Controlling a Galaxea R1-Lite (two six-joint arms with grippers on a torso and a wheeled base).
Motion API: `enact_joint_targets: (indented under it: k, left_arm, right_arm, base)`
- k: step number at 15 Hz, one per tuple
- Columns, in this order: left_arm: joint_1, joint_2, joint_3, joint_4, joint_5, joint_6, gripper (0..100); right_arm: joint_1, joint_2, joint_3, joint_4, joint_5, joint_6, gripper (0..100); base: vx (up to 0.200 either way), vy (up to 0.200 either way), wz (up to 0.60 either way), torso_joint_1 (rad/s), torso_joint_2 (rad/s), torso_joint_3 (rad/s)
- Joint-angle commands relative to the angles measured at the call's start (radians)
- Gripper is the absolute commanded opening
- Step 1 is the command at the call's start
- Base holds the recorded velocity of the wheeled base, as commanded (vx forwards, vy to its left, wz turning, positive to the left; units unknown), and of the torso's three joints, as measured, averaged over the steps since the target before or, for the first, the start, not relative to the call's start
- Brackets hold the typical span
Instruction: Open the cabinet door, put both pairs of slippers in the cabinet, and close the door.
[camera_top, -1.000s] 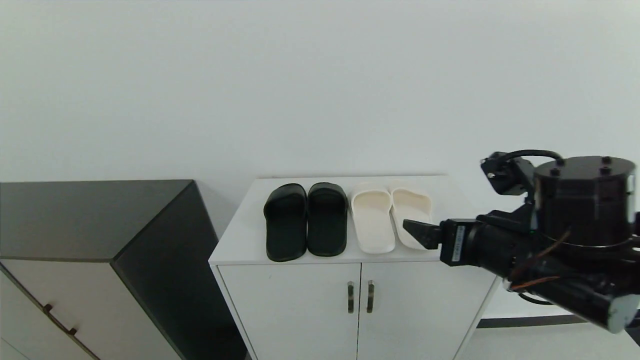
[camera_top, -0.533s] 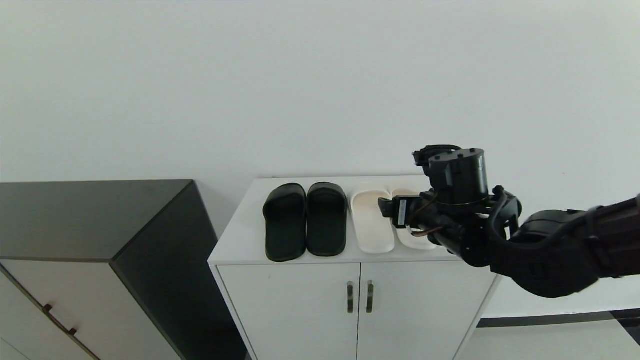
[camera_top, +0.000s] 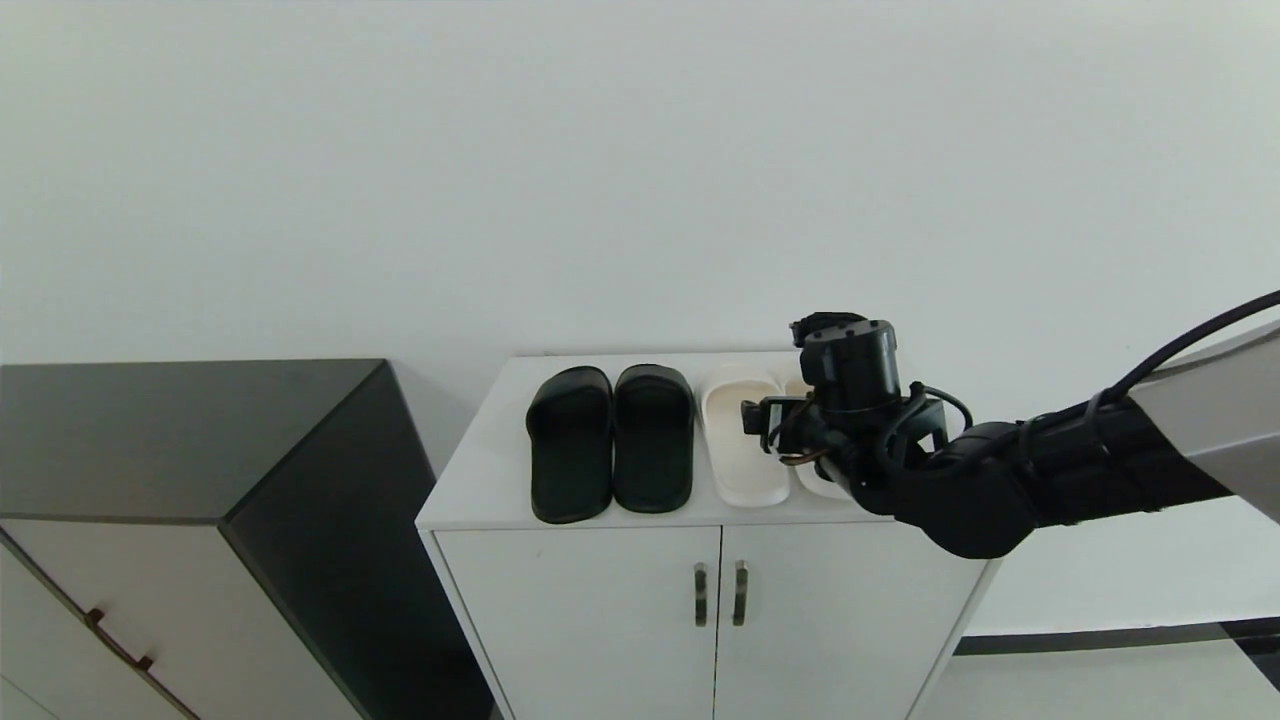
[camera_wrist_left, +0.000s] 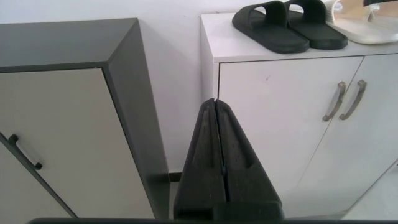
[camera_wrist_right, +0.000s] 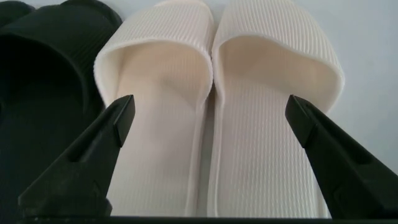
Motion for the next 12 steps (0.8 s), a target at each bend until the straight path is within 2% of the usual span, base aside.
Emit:
enact_joint_targets:
  k: [1, 4, 12]
  left_arm:
    - [0.000, 0.000, 0.000, 0.001, 0.000, 0.000, 0]
    - [0.000, 0.000, 0.000, 0.001, 0.000, -0.009, 0]
    - [0.000, 0.000, 0.000, 0.001, -0.001, -0.009, 0]
  right_arm:
    - [-0.013, 0.062, -0.034, -0.027, 0.000, -0.013, 100]
    - [-0.028, 0.130, -0.104, -0.050, 0.000, -0.053, 100]
    - [-0.063, 0.203, -0.209, -0.051, 0.000, -0.104, 100]
  base:
    - [0.000, 0.000, 0.00, 0.000, 0.00, 0.000]
    - [0.000, 0.000, 0.00, 0.000, 0.00, 0.000]
    - [0.000, 0.000, 0.00, 0.000, 0.00, 0.000]
